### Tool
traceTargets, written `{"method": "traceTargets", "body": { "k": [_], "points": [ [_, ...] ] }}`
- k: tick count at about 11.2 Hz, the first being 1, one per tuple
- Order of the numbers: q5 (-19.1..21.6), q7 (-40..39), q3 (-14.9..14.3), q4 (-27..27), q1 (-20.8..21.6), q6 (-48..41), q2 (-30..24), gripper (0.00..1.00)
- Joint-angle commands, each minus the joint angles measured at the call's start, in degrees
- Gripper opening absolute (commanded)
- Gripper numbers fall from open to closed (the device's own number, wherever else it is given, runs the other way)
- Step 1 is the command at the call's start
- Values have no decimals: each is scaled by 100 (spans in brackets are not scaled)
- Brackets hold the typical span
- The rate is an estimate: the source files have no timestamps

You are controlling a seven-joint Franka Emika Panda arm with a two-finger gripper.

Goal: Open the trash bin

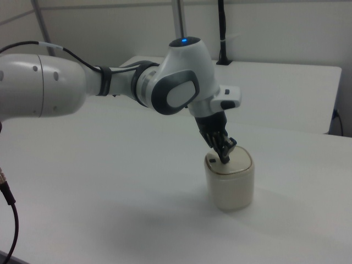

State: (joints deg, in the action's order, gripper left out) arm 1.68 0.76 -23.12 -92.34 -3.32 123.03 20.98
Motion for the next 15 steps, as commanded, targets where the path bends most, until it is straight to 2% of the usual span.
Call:
{"method": "traceTargets", "body": {
  "k": [1,2,3,5,7,8,10,15],
  "points": [
    [8,-85,27,-91,305,-584,-637,13],
    [-1,-67,71,-91,445,-866,-830,17],
    [-18,-67,306,-91,490,-1121,-1015,30],
    [-194,-67,851,-117,508,-1849,-1551,100],
    [-457,-85,1466,-170,508,-2518,-1947,100],
    [-484,-85,1643,-179,595,-2782,-2053,100],
    [-467,-94,1671,-188,780,-2943,-2019,100],
    [-476,-102,1636,-197,781,-2671,-1887,100]
  ]
}}
